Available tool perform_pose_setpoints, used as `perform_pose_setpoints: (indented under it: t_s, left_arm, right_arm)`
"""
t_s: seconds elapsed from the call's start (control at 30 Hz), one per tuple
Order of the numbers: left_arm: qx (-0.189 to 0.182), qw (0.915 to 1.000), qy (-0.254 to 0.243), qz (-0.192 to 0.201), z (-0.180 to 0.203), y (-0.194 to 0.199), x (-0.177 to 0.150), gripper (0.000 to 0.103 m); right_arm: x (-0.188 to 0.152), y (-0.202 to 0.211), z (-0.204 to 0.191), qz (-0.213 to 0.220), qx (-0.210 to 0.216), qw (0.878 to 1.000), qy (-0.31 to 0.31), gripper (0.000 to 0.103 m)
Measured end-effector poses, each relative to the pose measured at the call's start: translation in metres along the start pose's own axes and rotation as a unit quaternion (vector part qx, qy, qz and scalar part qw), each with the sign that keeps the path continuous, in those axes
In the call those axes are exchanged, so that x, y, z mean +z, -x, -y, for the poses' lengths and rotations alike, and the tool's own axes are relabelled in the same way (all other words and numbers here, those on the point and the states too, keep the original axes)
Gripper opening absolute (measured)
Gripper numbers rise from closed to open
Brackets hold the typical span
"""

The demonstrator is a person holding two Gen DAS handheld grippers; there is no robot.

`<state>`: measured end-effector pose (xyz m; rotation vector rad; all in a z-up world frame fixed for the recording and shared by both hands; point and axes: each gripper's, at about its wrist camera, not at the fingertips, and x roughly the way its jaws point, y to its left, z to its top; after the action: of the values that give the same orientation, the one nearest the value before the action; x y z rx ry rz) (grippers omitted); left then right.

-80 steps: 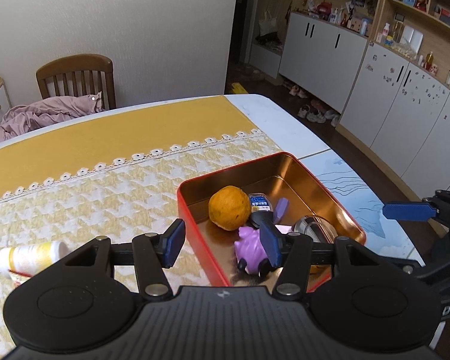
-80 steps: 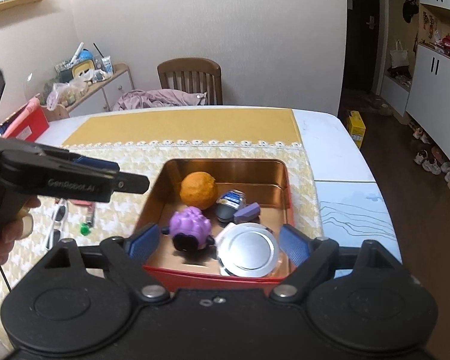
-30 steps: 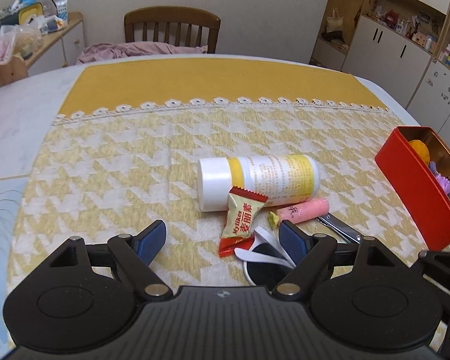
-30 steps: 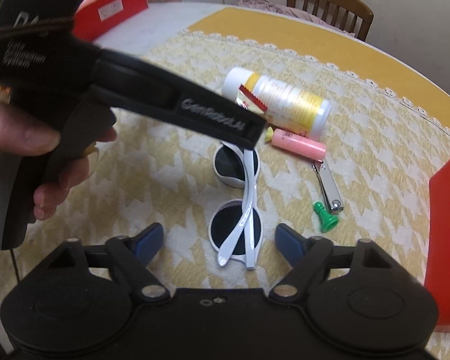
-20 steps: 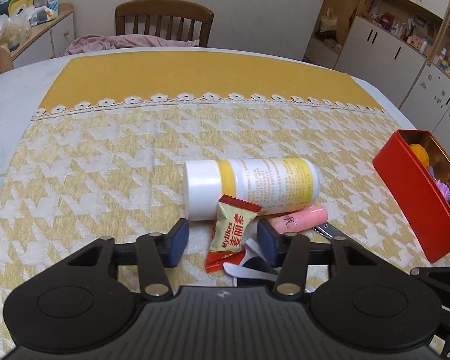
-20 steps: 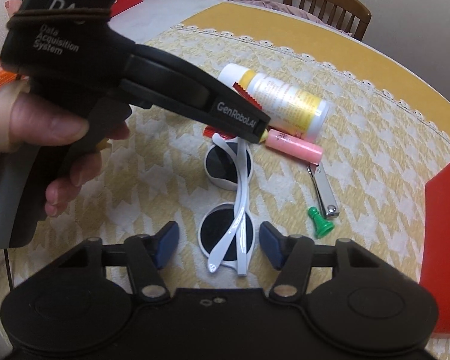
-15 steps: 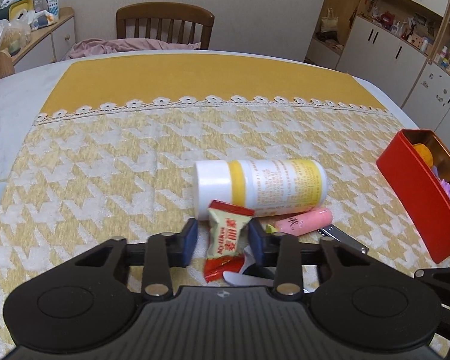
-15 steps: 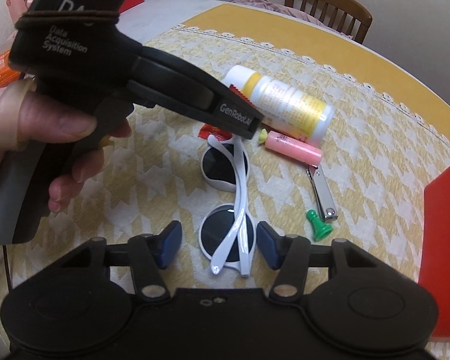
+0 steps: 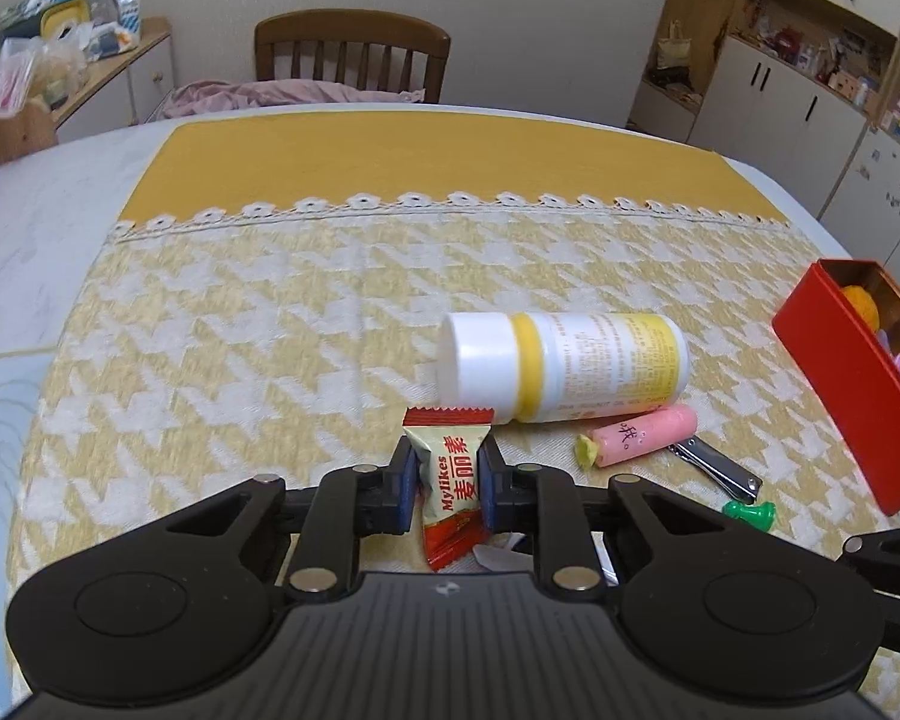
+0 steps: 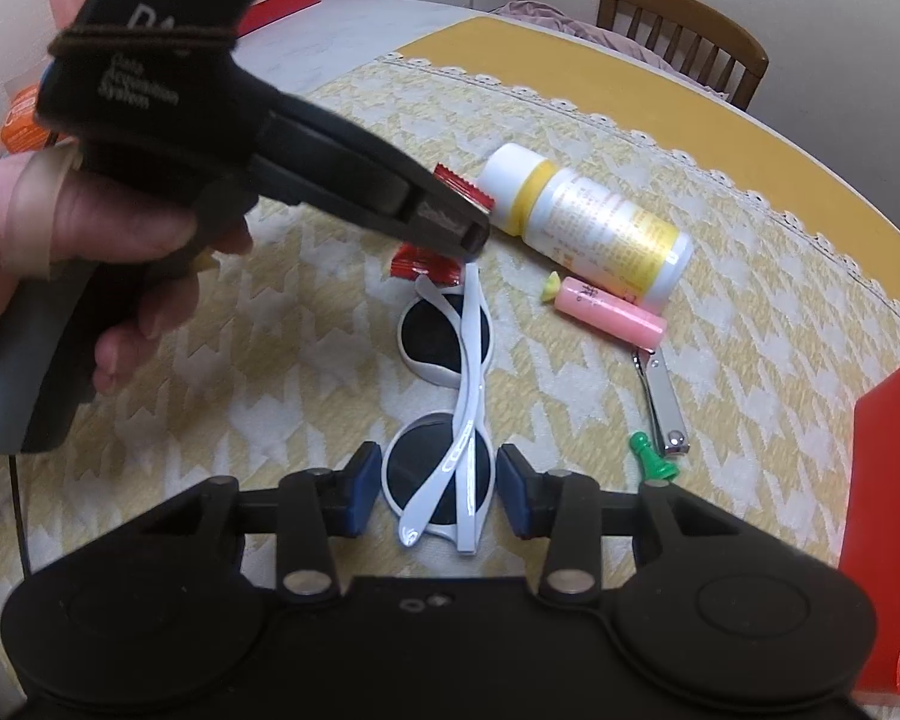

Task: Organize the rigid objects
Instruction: 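Grasp the red candy with the left tool while the right tool grasps the white sunglasses, then carry the red candy and white sunglasses over the red tin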

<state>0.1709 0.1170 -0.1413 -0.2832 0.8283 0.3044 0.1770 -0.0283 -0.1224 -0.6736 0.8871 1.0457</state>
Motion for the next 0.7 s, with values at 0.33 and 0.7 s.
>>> perform_pose_setpoints:
  t_s: [0.33, 0.7]
  left_arm:
    - [-0.009, 0.9995, 0.003, -0.03, -0.014, 0.023, -0.011, 0.02]
    - [-0.03, 0.998, -0.001, -0.055, -0.009, 0.048, -0.022, 0.02]
  right_arm:
    - [0.0, 0.024, 0.0, -0.013, 0.038, 0.999, -0.002, 0.041]
    - [-0.018, 0.064, 0.016, -0.015, 0.056, 0.998, -0.025, 0.041]
